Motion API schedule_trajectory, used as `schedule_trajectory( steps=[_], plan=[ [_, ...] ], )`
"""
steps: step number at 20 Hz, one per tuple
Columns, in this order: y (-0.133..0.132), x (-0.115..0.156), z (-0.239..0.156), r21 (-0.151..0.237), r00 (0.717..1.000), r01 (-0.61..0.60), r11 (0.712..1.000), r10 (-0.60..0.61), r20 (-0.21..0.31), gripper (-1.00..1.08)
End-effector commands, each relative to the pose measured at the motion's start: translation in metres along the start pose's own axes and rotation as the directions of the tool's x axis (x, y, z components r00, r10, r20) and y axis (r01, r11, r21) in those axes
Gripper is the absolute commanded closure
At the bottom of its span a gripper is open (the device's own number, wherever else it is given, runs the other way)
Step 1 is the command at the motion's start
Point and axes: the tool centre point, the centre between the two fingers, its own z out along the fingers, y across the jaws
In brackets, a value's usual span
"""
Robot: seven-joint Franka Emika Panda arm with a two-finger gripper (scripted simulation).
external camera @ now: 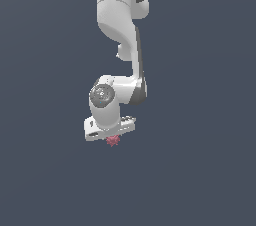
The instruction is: Pick up the object and move it to a goal position.
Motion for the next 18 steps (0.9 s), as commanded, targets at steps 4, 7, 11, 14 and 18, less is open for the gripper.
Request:
schedule_trajectory(
  steps=[4,7,11,14,18],
  plan=[
    [-0.005,0.0,-0.003,0.0,1.0,0.0,1.0,0.0,0.0,1.08],
    [-0.014,0.001,-0.011,0.0,1.0,0.0,1.0,0.0,0.0,1.08],
    [-0.036,0.001,-0.027,0.0,1.0,0.0,1.0,0.0,0.0,1.08],
    [-0.059,0.003,-0.045,0.0,1.0,0.0,1.0,0.0,0.0,1.08],
    [-0.086,0.005,-0.065,-0.001,1.0,0.001,1.0,-0.001,0.0,1.08]
  ],
)
